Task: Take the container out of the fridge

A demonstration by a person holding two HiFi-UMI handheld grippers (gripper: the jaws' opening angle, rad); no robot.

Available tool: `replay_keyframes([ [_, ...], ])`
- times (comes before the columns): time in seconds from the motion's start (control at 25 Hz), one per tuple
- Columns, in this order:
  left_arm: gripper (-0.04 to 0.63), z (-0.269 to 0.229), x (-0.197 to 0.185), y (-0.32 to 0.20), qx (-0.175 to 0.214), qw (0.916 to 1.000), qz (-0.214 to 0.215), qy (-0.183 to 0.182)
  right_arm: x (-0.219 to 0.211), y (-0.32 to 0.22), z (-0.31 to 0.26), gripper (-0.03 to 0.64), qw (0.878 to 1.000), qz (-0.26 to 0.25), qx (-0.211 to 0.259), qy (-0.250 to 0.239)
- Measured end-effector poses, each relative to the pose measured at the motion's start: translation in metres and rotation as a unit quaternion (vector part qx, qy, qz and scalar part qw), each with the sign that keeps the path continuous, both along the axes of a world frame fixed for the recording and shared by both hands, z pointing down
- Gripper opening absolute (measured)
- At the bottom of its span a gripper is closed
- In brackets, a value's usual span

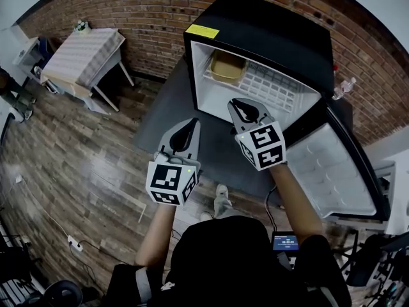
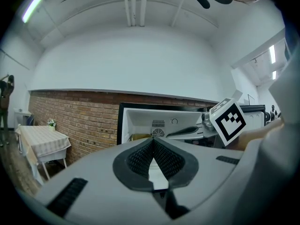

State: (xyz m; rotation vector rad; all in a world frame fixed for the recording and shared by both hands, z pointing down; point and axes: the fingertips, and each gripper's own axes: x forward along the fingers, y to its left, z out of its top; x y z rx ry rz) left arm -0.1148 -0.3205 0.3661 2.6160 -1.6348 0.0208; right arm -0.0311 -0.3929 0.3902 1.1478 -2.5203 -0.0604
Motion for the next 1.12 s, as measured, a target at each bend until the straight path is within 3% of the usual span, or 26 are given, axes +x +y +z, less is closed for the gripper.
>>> replay_keyframes([
  [0.36, 0.014, 0.012, 0.011, -0.039, -0.009, 0.9999, 0.001, 0.008, -0.003, -0.046, 0.012, 0.045, 0.995, -0.019, 0.023, 0.094],
  [0.48, 0.014, 0.016, 0.010, -0.047, -0.013, 0.9999, -0.001, 0.009, -0.008, -0.060, 0.017, 0.103, 0.988, -0.034, 0.034, 0.145],
  [0.64, 0.014, 0.022, 0.008, -0.055, -0.017, 0.9998, -0.006, 0.006, -0.012, -0.081, 0.026, 0.134, 0.973, -0.045, 0.060, 0.220],
  [0.84, 0.014, 0.024, 0.005, -0.060, -0.019, 0.9997, -0.011, 0.011, -0.018, -0.103, 0.044, 0.161, 0.940, -0.061, 0.091, 0.322],
  [0.96, 0.014, 0.025, 0.003, -0.062, -0.020, 0.9996, -0.013, 0.013, -0.021, -0.112, 0.054, 0.164, 0.926, -0.068, 0.096, 0.358],
  [1.12, 0.014, 0.025, 0.001, -0.064, -0.019, 0.9996, -0.017, 0.013, -0.023, -0.121, 0.064, 0.167, 0.916, -0.074, 0.097, 0.381],
])
